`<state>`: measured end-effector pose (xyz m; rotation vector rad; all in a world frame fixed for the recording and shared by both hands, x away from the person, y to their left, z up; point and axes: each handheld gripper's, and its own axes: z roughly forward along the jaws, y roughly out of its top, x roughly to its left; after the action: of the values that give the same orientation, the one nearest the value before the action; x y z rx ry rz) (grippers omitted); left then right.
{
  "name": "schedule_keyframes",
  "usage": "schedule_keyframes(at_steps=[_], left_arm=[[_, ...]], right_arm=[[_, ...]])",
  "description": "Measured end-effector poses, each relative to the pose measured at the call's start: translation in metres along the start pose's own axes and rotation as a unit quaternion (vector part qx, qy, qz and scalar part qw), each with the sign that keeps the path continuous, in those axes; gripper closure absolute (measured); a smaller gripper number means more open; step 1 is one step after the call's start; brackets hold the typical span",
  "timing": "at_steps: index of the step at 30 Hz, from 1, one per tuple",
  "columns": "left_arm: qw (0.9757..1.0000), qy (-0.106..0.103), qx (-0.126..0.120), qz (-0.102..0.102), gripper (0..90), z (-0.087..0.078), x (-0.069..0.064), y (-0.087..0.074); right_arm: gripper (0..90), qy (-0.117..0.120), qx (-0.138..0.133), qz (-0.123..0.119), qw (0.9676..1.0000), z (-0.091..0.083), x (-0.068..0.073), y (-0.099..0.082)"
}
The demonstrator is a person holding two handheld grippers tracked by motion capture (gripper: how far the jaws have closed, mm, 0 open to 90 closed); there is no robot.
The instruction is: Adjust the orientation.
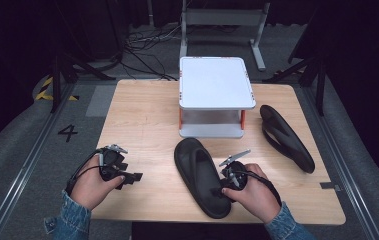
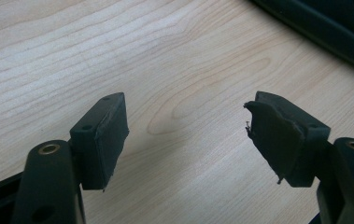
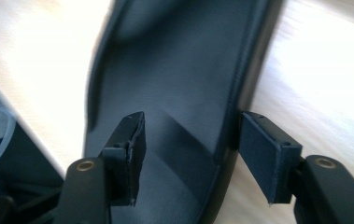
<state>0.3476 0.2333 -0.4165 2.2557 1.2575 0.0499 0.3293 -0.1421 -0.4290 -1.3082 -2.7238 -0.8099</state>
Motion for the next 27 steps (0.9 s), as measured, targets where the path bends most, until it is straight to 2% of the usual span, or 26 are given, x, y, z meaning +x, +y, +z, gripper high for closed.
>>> schedule_keyframes(at_steps=[3,5,6,8,11,16,19,20,21,22,24,27], left_arm=[[1.0000,-0.001,0.002,0.002,28.7,0.001,0.000,0.000],[1.0000,-0.001,0.003,0.003,28.7,0.001,0.000,0.000],[1.0000,0.000,0.002,0.002,28.7,0.001,0.000,0.000],[1.0000,-0.002,0.003,-0.001,28.6,0.001,0.000,-0.003],[0.9999,0.007,0.006,-0.011,28.6,-0.002,0.001,-0.013],[0.9992,0.021,0.002,-0.035,28.6,-0.012,0.006,-0.032],[0.9984,0.029,0.000,-0.048,28.6,-0.019,0.009,-0.043],[0.9982,0.030,-0.002,-0.051,28.6,-0.020,0.009,-0.045],[0.9981,0.030,-0.001,-0.053,28.6,-0.020,0.010,-0.048],[0.9982,0.029,0.000,-0.053,28.6,-0.022,0.011,-0.049],[0.9980,0.031,-0.002,-0.055,28.6,-0.022,0.011,-0.050],[0.9983,0.028,-0.004,-0.051,28.6,-0.021,0.011,-0.045]], right_arm=[[39.2,0.013,-0.019,-0.027,0.9994,-0.009,0.005,0.002],[39.3,0.038,-0.038,-0.035,0.9979,-0.016,0.000,0.006],[39.6,0.040,-0.052,-0.045,0.9968,-0.018,-0.004,0.008],[43.2,0.025,-0.068,-0.063,0.9953,-0.021,-0.014,0.013],[49.6,-0.003,-0.082,-0.072,0.9940,-0.018,-0.026,0.024],[55.2,-0.016,-0.097,-0.084,0.9916,0.003,-0.030,0.052],[59.0,-0.020,-0.086,-0.083,0.9926,0.017,-0.030,0.064],[68.6,-0.037,-0.082,-0.083,0.9924,0.021,-0.031,0.067],[69.9,-0.050,-0.079,-0.079,0.9925,0.021,-0.032,0.068],[71.0,-0.044,-0.081,-0.058,0.9941,0.020,-0.032,0.069],[74.7,-0.048,-0.081,-0.032,0.9950,0.017,-0.033,0.068],[77.1,-0.075,-0.078,-0.012,0.9941,0.011,-0.035,0.063]])
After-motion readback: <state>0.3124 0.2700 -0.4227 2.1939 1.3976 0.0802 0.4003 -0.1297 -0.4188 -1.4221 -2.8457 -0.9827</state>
